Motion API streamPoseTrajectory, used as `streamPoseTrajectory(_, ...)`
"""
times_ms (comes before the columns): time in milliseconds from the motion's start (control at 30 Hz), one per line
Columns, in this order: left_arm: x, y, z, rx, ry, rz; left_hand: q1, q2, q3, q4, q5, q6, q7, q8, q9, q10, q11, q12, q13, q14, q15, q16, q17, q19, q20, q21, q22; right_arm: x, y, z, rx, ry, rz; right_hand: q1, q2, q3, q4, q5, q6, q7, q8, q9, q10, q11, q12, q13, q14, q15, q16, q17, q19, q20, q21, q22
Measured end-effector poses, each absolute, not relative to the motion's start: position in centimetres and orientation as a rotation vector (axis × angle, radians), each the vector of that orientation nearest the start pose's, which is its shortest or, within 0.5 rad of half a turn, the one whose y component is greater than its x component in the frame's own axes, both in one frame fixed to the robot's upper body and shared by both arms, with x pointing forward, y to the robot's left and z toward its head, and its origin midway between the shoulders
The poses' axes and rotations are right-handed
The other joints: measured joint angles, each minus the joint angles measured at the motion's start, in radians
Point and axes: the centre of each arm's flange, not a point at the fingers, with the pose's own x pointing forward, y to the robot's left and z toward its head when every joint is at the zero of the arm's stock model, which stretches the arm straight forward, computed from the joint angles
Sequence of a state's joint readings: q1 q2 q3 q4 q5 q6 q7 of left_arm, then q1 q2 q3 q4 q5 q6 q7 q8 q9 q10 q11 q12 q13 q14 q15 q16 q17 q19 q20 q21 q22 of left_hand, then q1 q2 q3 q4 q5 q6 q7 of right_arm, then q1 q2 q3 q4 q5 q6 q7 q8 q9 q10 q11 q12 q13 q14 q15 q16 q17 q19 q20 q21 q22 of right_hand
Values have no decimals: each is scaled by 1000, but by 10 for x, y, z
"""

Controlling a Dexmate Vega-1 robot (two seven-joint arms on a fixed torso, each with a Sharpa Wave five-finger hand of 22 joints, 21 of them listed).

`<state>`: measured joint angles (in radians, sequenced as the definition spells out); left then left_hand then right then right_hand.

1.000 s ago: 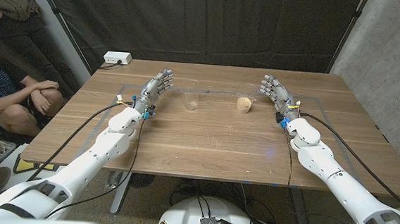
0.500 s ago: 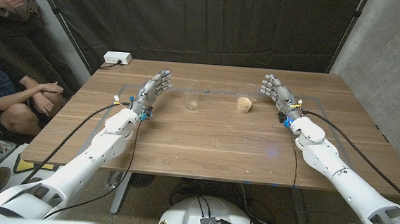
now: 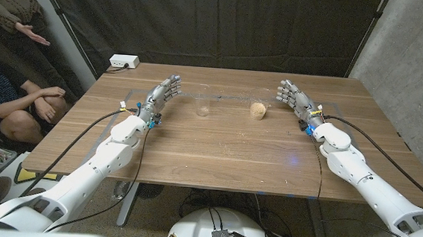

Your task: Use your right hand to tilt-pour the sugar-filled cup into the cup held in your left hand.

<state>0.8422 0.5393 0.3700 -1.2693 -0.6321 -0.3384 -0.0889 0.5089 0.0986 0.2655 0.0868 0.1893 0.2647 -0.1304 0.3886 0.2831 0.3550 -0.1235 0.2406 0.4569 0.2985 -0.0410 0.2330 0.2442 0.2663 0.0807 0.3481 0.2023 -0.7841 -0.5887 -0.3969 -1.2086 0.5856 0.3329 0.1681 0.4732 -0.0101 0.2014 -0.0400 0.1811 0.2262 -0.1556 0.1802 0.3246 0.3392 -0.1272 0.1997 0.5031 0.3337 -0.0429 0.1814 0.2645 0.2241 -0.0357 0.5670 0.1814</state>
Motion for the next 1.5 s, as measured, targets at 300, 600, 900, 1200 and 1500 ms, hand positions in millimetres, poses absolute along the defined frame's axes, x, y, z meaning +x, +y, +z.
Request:
streamPoseTrajectory(300, 648, 305, -31, 40, -613, -234, 0, 0, -3, 3, 0, 5, 5, 4, 0, 5, -5, 0, 0, 0, 0, 0, -3, 2, 2, 0, 0, 655, -326, -19, -240, -599, 281, -7, -14, -7, -7, 5, -45, -5, 0, -8, -55, 6, -8, -14, -48, 2, 0, -14, -15, -4, -19, 0)
streamPoseTrajectory(600, 647, 304, -33, 61, -619, -233, -8, 3, -3, 3, 0, 11, 0, 4, 0, 11, 0, 0, 0, 0, 0, 0, -3, 2, 2, 0, 0, 658, -339, -18, -334, -607, 281, -14, -22, -8, -8, 12, -64, -4, 0, -14, -80, 9, -8, -21, -69, 2, 0, -23, -22, 0, -31, 0)
streamPoseTrajectory(900, 648, 303, -34, 84, -634, -232, -9, 2, -3, 3, 0, 11, 0, 4, 0, 11, 0, 0, 0, 0, 0, 0, -3, 2, 2, 4, 0, 663, -353, -20, -407, -620, 272, -17, -25, -8, -8, 12, -82, 0, 0, -14, -91, 6, -8, -27, -80, 2, 0, -27, -27, -5, -38, 0)
streamPoseTrajectory(1200, 648, 298, -35, 109, -649, -228, -9, 2, -3, 3, 0, 11, 0, 4, 0, 14, -3, 4, 0, 11, 0, 0, -3, 2, 2, 4, 0, 669, -367, -28, -477, -626, 251, -30, -38, -18, -18, 20, -161, 7, 0, -23, -152, 9, -9, -41, -126, 6, 0, -39, -45, 5, -61, 0)
streamPoseTrajectory(1500, 647, 292, -39, 137, -655, -220, -13, -2, -3, 3, 0, 11, 0, 4, 0, 17, -6, 4, 0, 11, 0, -1, -3, 1, 2, 4, 0, 670, -383, -39, -566, -623, 227, -15, -99, -43, -43, 52, -270, 13, 0, -37, -236, 18, -12, -61, -195, 6, -2, -56, -70, 23, -93, 0)
